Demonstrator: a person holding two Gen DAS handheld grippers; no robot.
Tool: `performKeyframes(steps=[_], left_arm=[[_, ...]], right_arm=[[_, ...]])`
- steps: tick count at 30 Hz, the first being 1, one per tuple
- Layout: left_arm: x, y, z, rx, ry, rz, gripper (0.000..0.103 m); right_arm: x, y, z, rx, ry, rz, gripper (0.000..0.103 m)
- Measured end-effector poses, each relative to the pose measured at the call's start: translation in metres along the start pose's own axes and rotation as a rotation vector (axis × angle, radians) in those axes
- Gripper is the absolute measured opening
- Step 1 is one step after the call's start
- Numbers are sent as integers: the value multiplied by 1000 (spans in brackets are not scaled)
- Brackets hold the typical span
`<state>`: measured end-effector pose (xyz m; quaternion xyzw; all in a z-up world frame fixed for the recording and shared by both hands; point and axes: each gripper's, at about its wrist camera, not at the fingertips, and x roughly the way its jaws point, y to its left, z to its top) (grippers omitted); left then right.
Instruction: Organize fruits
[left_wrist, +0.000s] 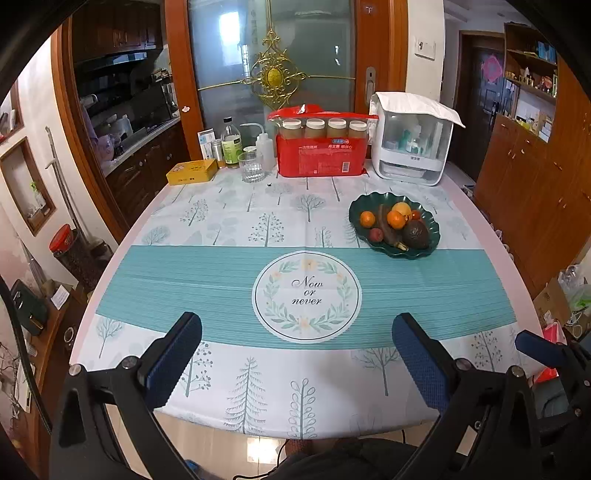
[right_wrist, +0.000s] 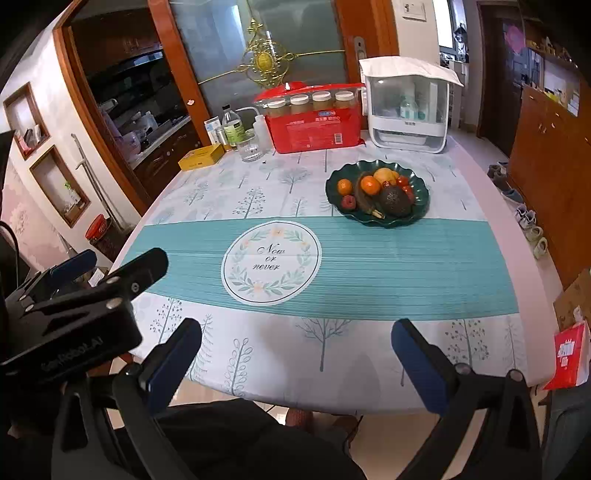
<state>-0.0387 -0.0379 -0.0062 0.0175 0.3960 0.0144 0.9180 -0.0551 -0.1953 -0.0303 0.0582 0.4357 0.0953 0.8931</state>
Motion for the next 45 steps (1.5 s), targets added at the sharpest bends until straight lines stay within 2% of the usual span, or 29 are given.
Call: performKeyframes(steps=[45], left_arm=[[4,0,-2,4,0,-11,102]], right_arm=[[7,-2,0,0,14,-2,103]])
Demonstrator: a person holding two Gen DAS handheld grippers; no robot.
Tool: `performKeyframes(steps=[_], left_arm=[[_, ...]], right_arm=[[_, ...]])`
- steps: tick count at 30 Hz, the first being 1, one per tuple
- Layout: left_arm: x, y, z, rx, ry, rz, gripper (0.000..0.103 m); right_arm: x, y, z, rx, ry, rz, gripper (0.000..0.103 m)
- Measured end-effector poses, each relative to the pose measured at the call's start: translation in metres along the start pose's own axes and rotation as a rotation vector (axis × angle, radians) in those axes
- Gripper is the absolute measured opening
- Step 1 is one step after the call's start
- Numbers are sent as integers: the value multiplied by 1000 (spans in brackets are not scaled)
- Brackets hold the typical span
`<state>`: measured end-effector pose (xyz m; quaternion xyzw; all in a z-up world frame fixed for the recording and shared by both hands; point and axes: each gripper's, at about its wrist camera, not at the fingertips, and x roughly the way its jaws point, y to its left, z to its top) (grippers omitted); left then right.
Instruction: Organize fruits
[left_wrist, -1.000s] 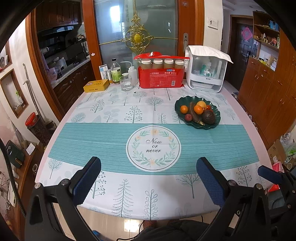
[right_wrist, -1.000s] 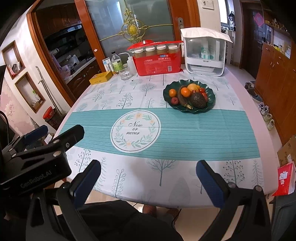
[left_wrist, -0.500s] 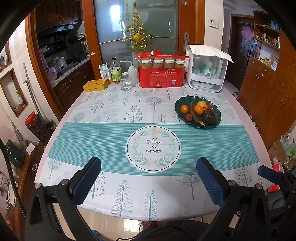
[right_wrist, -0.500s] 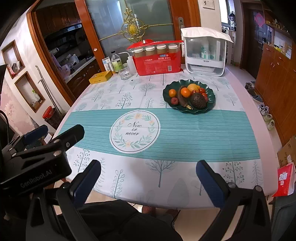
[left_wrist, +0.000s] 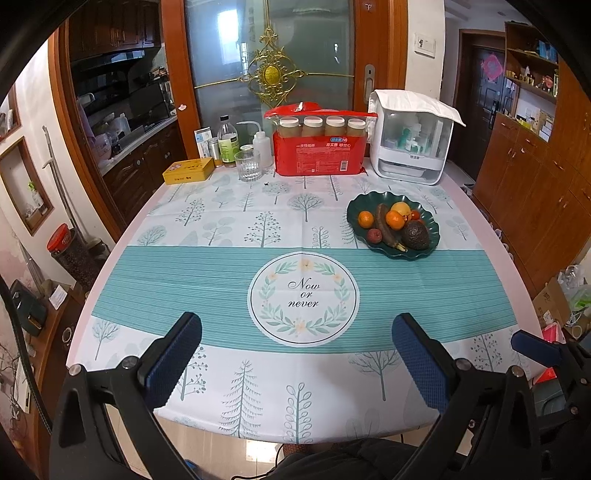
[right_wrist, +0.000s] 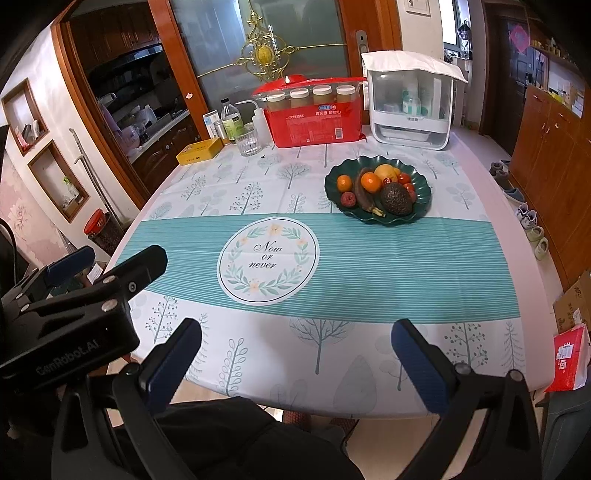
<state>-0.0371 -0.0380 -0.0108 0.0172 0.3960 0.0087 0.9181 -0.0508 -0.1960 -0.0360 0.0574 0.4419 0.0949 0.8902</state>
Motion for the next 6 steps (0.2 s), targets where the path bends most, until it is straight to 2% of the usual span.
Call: performKeyframes(steps=[6], left_arm=[[2,-1,1,-1,5,0,102]], right_arm=[[1,-1,0,0,2,0,103]])
